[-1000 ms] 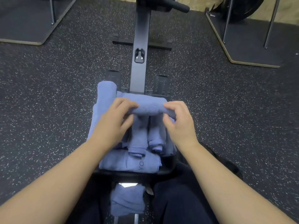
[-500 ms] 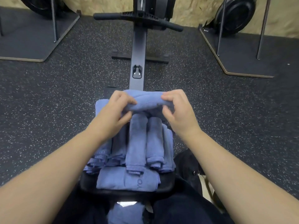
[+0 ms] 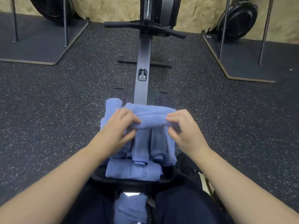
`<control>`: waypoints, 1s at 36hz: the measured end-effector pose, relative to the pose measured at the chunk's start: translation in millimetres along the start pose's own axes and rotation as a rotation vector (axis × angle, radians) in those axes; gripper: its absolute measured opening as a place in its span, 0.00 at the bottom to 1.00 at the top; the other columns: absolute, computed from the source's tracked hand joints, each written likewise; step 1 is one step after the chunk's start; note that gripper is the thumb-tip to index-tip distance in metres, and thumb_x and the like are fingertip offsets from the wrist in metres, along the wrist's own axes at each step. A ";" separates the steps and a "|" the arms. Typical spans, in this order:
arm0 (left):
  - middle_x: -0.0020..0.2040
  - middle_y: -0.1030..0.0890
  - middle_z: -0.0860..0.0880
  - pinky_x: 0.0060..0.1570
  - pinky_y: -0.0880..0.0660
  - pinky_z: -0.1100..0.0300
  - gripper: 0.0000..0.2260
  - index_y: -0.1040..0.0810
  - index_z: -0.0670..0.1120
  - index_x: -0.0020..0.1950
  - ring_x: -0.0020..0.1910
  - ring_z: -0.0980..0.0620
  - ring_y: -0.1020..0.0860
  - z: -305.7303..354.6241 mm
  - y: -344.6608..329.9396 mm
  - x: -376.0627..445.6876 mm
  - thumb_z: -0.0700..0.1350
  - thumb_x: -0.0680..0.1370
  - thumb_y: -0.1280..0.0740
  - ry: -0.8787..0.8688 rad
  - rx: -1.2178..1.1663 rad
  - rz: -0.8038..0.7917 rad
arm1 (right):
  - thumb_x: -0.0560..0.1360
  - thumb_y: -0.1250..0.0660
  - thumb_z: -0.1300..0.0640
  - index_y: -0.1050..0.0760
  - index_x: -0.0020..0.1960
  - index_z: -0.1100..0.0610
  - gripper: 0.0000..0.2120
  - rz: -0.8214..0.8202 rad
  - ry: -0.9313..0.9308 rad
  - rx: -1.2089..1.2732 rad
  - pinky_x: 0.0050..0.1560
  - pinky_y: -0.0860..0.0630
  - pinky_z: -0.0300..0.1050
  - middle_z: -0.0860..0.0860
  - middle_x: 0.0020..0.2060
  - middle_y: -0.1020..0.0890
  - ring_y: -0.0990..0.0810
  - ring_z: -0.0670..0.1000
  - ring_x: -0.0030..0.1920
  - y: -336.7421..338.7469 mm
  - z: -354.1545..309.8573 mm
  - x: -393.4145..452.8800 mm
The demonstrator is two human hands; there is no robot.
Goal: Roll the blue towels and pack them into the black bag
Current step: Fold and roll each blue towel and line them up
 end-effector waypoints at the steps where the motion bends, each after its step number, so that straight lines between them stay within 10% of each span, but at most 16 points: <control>1: 0.51 0.32 0.57 0.63 0.32 0.46 0.10 0.31 0.55 0.54 0.52 0.50 0.28 1.4 -2.5 -6.5 0.48 0.73 0.42 0.015 -0.005 -0.012 | 0.70 0.40 0.66 0.31 0.54 0.59 0.12 -0.012 -0.008 0.008 0.57 0.35 0.28 0.61 0.45 0.23 0.27 0.50 0.50 -1.1 -2.1 -6.5; 7: 0.51 0.30 0.53 0.59 0.29 0.42 0.11 0.32 0.55 0.53 0.52 0.55 0.30 3.7 -22.4 -42.2 0.47 0.71 0.43 0.059 0.036 -0.077 | 0.70 0.40 0.62 0.31 0.50 0.57 0.09 -0.141 -0.088 0.045 0.53 0.28 0.35 0.59 0.47 0.22 0.26 0.49 0.51 -14.3 -4.4 -47.4; 15: 0.47 0.27 0.53 0.53 0.30 0.47 0.11 0.32 0.54 0.50 0.44 0.58 0.35 3.6 -44.5 -70.8 0.44 0.69 0.40 0.024 0.208 -0.089 | 0.67 0.36 0.64 0.34 0.47 0.52 0.12 -0.320 -0.263 0.055 0.52 0.37 0.21 0.51 0.47 0.24 0.27 0.45 0.49 -30.2 -5.2 -84.8; 20: 0.41 0.23 0.54 0.57 0.36 0.49 0.07 0.32 0.54 0.45 0.59 0.43 0.24 7.6 -49.1 -75.6 0.47 0.67 0.40 -0.004 0.401 -0.100 | 0.65 0.36 0.67 0.30 0.46 0.57 0.11 -0.405 -0.338 0.022 0.49 0.36 0.21 0.54 0.45 0.24 0.27 0.45 0.46 -37.0 -3.6 -97.3; 24: 0.39 0.23 0.55 0.62 0.40 0.45 0.13 0.28 0.52 0.41 0.62 0.44 0.24 1.7 -55.3 -78.6 0.42 0.62 0.27 0.067 0.463 -0.140 | 0.66 0.35 0.68 0.27 0.44 0.61 0.08 -0.461 -0.358 -0.037 0.49 0.32 0.33 0.54 0.44 0.23 0.24 0.52 0.46 -42.6 -1.7 -98.9; 28: 0.39 0.22 0.54 0.63 0.39 0.45 0.07 0.24 0.50 0.41 0.58 0.48 0.25 0.7 -57.5 -78.5 0.47 0.66 0.39 0.083 0.514 -0.125 | 0.66 0.31 0.68 0.24 0.46 0.61 0.09 -0.467 -0.366 -0.137 0.51 0.27 0.47 0.53 0.44 0.20 0.22 0.54 0.47 -40.8 -0.5 -97.0; 36: 0.39 0.20 0.51 0.59 0.38 0.48 0.11 0.21 0.47 0.42 0.50 0.49 0.27 -1.0 -61.3 -76.3 0.46 0.68 0.42 0.074 0.596 -0.011 | 0.74 0.31 0.60 0.23 0.54 0.57 0.09 -0.478 -0.358 -0.185 0.56 0.32 0.45 0.49 0.50 0.19 0.31 0.47 0.53 -38.8 -0.3 -94.9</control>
Point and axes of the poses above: each hand's wrist, its own x-axis towards the middle knuckle, its own y-axis out of the back of the hand, z = x × y, the point moved 7 cm from there along x, towards the middle knuckle
